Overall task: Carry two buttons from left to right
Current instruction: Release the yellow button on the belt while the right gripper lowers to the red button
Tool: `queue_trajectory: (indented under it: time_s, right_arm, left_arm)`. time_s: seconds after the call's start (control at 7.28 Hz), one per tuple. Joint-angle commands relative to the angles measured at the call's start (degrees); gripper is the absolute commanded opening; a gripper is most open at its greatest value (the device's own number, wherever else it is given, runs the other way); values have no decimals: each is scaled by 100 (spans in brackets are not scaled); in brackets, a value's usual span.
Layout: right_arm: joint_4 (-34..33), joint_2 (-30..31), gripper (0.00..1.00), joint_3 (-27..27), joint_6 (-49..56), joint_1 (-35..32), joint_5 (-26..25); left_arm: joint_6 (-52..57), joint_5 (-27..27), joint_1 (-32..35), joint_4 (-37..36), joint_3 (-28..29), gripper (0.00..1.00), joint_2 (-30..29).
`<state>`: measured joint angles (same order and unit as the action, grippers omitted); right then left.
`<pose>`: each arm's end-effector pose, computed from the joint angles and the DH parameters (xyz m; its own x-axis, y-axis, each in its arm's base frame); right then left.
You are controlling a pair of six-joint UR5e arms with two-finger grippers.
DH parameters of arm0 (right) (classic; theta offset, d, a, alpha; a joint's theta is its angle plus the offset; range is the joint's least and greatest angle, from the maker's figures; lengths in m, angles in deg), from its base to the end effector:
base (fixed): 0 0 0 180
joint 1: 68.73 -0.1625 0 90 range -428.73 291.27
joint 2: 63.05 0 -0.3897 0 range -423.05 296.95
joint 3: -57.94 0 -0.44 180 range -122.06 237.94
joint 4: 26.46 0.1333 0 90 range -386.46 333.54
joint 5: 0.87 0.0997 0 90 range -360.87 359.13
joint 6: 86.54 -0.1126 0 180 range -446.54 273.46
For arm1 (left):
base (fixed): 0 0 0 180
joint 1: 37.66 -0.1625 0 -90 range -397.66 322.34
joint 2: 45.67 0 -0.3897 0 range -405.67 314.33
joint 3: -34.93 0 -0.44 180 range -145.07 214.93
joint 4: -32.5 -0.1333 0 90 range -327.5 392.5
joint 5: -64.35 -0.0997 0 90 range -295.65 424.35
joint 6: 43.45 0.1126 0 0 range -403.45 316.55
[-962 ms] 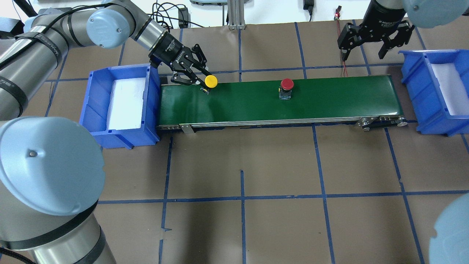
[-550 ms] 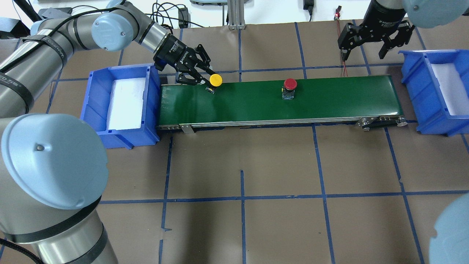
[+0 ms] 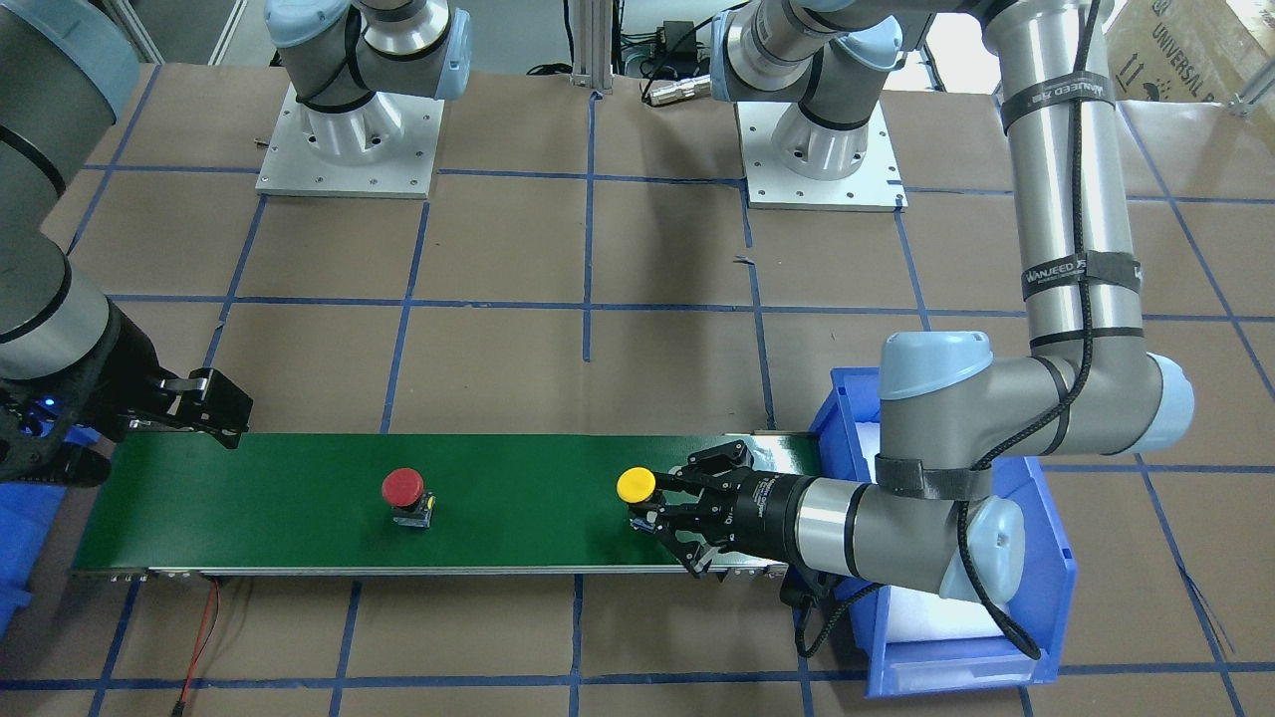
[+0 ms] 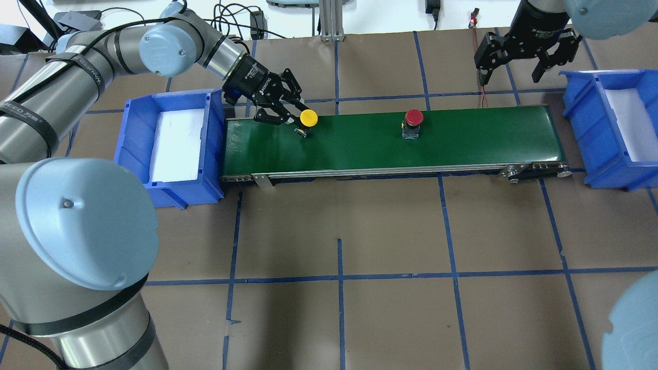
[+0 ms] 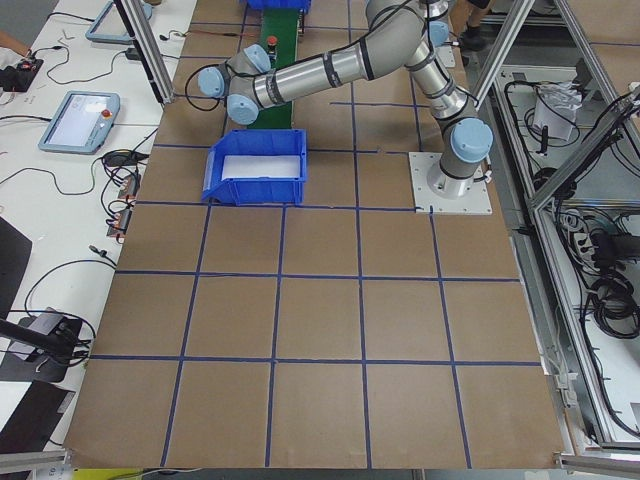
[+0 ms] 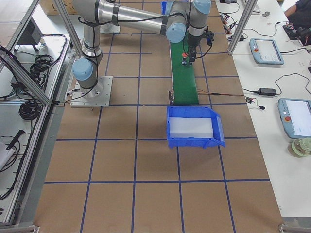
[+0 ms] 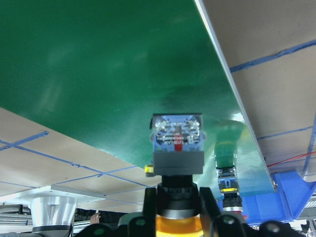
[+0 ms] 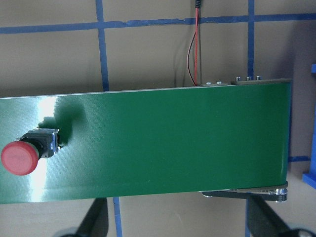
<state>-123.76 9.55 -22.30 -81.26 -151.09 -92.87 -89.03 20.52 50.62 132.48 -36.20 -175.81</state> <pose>0.0416 -0.6631 0.3627 -0.9986 0.0409 0.0342 0.0412 0.9991 0.0091 -0.1932 -0.7122 0.1824 -0.4583 -0.8867 0.0611 -0.5043 0.3161 0.8036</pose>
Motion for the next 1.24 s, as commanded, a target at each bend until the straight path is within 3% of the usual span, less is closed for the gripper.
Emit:
queue_trajectory:
  time_s: [0.0,0.69,0.96,1.1]
  right_arm:
    - [9,0,100,-9,0,1,-2]
    - [17,0,100,-9,0,1,-2]
    - [-44,-9,100,-18,0,-8,-2]
    - [-61,-9,100,-35,-9,1,15]
  left_arm:
    - [-4,-3,39,4,-23,22,-11]
    - [5,-4,57,241,-41,27,15]
    - [5,-12,49,285,-41,40,6]
    - [5,-12,66,285,-58,56,-11]
